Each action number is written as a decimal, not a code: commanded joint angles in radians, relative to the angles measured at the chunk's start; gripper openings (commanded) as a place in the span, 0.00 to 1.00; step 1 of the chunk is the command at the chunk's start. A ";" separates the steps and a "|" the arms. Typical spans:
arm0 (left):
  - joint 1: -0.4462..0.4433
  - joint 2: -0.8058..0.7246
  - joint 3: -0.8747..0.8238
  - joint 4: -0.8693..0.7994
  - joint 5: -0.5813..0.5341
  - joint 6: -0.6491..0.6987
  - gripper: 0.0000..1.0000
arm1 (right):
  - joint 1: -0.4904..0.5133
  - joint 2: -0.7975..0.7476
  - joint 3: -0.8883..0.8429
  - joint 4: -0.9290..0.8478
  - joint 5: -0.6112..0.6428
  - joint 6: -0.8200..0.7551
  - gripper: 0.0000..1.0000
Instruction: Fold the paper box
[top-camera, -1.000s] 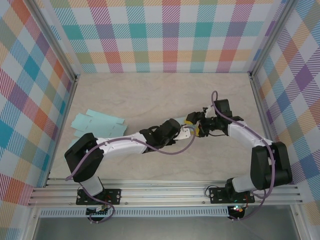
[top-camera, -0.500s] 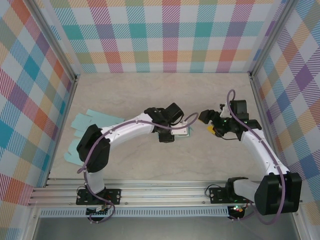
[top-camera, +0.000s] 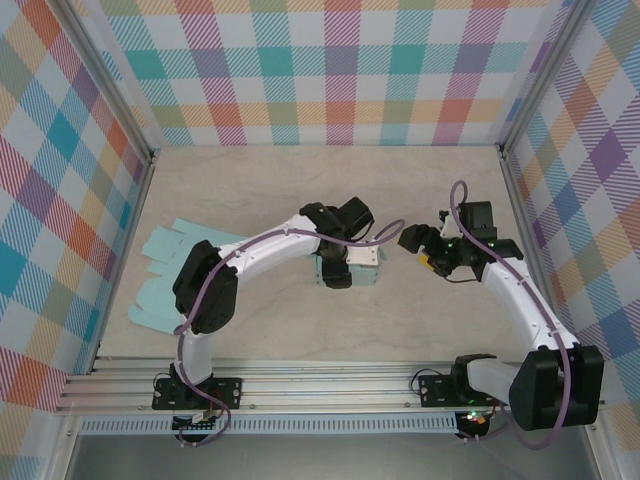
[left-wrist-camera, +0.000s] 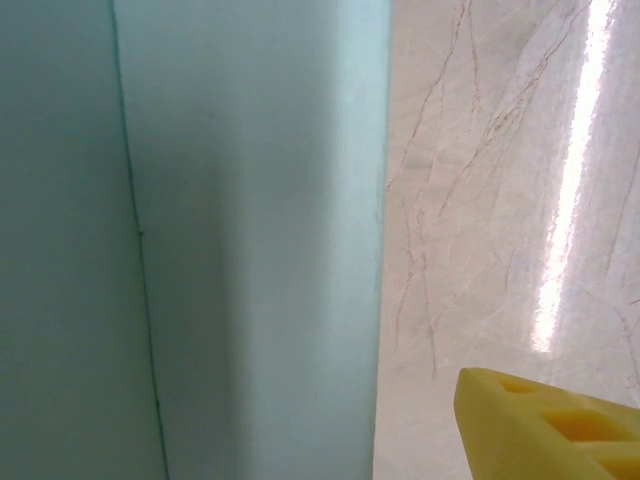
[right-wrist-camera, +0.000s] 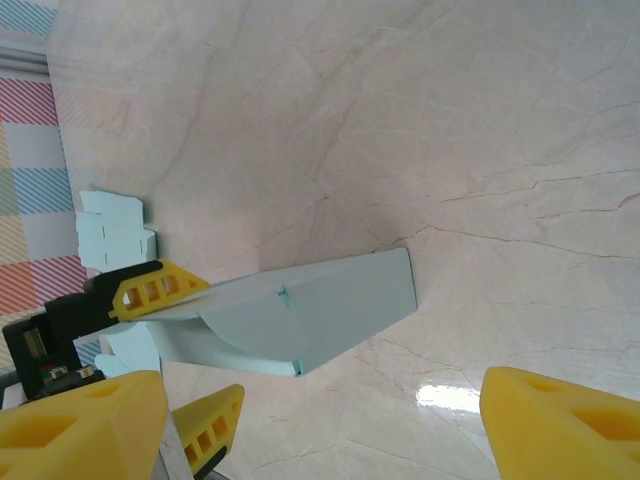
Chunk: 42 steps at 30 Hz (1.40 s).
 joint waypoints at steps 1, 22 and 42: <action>0.007 -0.030 0.031 0.015 -0.023 0.021 0.76 | -0.005 -0.009 0.015 -0.012 0.005 -0.045 0.80; 0.167 -0.526 -0.333 0.345 -0.142 -0.737 0.76 | 0.270 -0.012 0.199 -0.164 0.414 -0.290 0.63; 0.182 -0.488 -0.506 0.410 -0.072 -0.779 0.52 | 0.368 0.227 0.283 -0.128 0.422 -0.361 0.51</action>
